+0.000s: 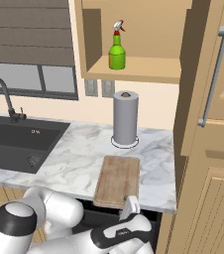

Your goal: Move the cutting board and knife to the sink. Then move spray from the cabinet to the counter.

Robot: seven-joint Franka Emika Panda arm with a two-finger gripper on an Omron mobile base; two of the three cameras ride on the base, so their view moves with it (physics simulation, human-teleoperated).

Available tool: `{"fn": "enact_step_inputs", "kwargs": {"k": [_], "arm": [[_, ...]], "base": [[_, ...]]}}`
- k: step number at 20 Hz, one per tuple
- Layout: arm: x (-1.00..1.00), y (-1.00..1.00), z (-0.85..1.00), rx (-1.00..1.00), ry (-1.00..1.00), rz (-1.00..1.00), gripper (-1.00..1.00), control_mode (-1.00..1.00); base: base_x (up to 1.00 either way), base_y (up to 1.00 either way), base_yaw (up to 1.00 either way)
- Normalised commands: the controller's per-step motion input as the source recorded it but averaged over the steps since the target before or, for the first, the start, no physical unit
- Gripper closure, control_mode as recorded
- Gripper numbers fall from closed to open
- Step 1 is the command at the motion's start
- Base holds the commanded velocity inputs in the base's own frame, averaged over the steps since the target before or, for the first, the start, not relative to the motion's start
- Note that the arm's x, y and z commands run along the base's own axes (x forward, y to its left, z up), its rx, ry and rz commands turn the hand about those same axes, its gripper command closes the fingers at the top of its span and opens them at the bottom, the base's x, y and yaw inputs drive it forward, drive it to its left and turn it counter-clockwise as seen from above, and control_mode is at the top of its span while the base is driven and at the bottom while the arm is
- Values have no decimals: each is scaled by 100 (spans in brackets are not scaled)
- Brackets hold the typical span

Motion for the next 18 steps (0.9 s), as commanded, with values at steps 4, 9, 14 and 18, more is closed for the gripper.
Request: {"fn": "enact_step_inputs", "kwargs": {"k": [4, 9, 14, 18], "arm": [[0, 0, 0, 0, 1, 0, 100, -100], [0, 0, 0, 0, 3, 0, 100, -100], [0, 0, 0, 0, 4, 0, 100, -100], [-4, 0, 6, 0, 1, 0, 100, -100]], "base": [[0, 0, 0], [0, 0, 0], [0, 0, 0], [0, 0, 0]]}}
